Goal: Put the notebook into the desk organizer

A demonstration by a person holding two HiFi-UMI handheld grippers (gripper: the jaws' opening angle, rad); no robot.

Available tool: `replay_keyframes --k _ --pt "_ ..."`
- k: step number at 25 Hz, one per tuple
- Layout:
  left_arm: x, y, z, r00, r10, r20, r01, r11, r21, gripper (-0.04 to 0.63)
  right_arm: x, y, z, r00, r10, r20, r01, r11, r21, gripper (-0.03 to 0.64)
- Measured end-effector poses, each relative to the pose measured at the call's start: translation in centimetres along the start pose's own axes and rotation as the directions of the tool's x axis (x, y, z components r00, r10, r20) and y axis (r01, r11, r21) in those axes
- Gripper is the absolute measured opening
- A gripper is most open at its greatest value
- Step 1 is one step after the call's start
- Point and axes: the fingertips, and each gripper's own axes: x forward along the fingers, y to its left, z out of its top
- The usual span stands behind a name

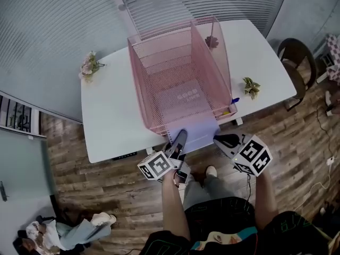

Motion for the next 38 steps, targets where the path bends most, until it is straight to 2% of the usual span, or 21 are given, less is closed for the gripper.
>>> replay_keyframes --k 3,5,8,12,14,19,24,25,27,28,30,31,33,35,36,37,38 --pt "0.1 -0.1 -0.1 0.999 0.009 -0.032 -0.008 1.0 0.026 0.086 1.5 4.6 -1.8 0.979 0.158 -0.129 -0.176 0.973 -0.146 0.011" --pt "0.1 0.0 -0.2 0.999 0.03 -0.045 -0.027 0.998 0.057 0.091 2.7 6.1 -3.0 0.963 0.181 -0.202 -0.218 0.959 -0.183 0.011" --pt "0.0 -0.3 -0.4 0.997 0.045 -0.067 -0.037 0.993 0.116 0.112 4.6 6.5 -3.9 0.956 0.124 -0.264 -0.181 0.962 -0.204 0.011" --pt "-0.4 -0.9 -1.0 0.994 0.034 -0.101 -0.017 0.986 0.168 0.221 6.3 6.8 -4.2 0.952 0.064 -0.298 -0.14 0.96 -0.241 0.01" --pt "-0.9 -0.9 -1.0 0.993 0.035 -0.111 -0.014 0.982 0.186 0.267 6.8 6.8 -4.1 0.956 0.045 -0.29 -0.119 0.963 -0.241 0.009" --pt "-2.6 -0.4 -1.1 0.983 0.086 -0.163 -0.033 0.954 0.299 0.311 7.5 6.8 -2.3 0.974 0.041 -0.224 -0.09 0.973 -0.211 0.006" --pt "-4.3 0.4 -1.3 0.968 0.147 -0.201 -0.058 0.919 0.39 0.299 7.9 6.8 -1.4 0.981 0.025 -0.195 -0.07 0.971 -0.228 0.006" --pt "-4.7 0.5 -1.1 0.968 0.16 -0.195 -0.069 0.911 0.406 0.282 7.9 6.8 -1.2 0.982 0.024 -0.189 -0.069 0.97 -0.231 0.003" --pt "-5.3 0.6 -0.8 0.965 0.176 -0.196 -0.076 0.898 0.433 0.201 8.0 6.9 -0.7 0.985 0.022 -0.169 -0.062 0.971 -0.233 0.003" --pt "-5.6 0.6 -0.8 0.961 0.181 -0.208 -0.073 0.894 0.443 0.198 8.1 6.9 -0.3 0.987 0.021 -0.159 -0.058 0.971 -0.233 0.003" --pt "-6.1 0.7 -1.3 0.942 0.208 -0.264 -0.064 0.881 0.469 0.192 8.5 7.0 0.0 0.987 0.015 -0.162 -0.054 0.969 -0.239 0.003" --pt "-6.5 1.0 -1.9 0.921 0.232 -0.312 -0.053 0.87 0.491 0.185 8.7 7.0 0.0 0.986 0.013 -0.169 -0.054 0.968 -0.245 0.003" --pt "-7.4 1.5 -3.9 0.857 0.28 -0.432 -0.006 0.845 0.534 0.156 8.8 6.9 -0.1 0.985 0.014 -0.172 -0.056 0.969 -0.239 0.003" --pt "-8.2 2.0 -5.9 0.79 0.311 -0.528 0.049 0.827 0.561 0.155 8.9 6.7 -0.1 0.986 0.021 -0.163 -0.058 0.973 -0.223 0.003" --pt "-8.2 2.1 -6.4 0.778 0.322 -0.54 0.063 0.815 0.576 0.142 8.9 6.7 -0.2 0.986 0.024 -0.163 -0.061 0.973 -0.222 0.003" --pt "-8.0 2.0 -6.5 0.783 0.328 -0.529 0.068 0.8 0.596 0.102 9.0 6.7 -0.2 0.986 0.028 -0.165 -0.065 0.973 -0.223 0.003" --pt "-7.6 1.8 -6.3 0.797 0.332 -0.505 0.063 0.785 0.616 0.056 9.0 6.7 -0.2 0.986 0.032 -0.166 -0.069 0.972 -0.223 0.003"
